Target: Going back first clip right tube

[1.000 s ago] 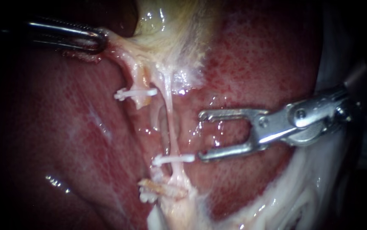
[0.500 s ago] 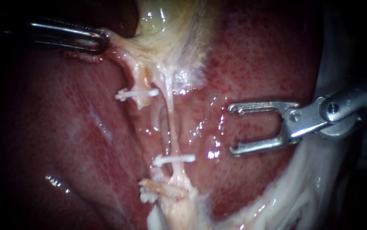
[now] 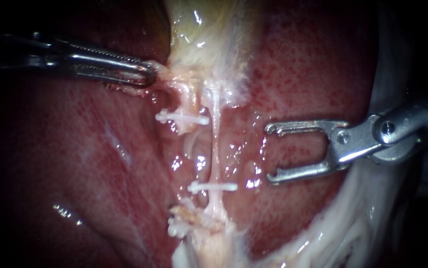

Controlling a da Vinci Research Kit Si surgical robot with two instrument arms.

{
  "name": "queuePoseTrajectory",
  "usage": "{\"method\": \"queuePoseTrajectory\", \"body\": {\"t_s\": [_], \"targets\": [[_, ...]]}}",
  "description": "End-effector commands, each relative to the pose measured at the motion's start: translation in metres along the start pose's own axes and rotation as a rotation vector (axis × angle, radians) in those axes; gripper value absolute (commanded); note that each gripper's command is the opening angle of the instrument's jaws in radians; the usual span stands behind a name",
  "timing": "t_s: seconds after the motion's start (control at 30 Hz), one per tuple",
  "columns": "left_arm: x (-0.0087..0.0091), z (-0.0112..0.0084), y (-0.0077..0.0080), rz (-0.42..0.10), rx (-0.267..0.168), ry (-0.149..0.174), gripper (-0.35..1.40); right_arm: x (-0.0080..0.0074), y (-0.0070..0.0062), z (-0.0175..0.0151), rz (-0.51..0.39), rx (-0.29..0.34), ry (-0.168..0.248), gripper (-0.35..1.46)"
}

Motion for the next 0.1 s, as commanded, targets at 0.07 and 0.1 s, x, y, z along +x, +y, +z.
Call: {"method": "queuePoseTrajectory", "body": {"t_s": [0.07, 0.1], "targets": [[0.0001, -0.0001, 0.0000, 0.000, -0.001, 0.000, -0.35, 0.0001, 0.0000, 0.0000, 0.000, 0.000, 0.000, 0.50], [0.0001, -0.0002, 0.0000, -0.001, -0.001, -0.001, -0.35, 0.0001, -0.0001, 0.0001, 0.000, 0.002, 0.001, 0.50]]}}
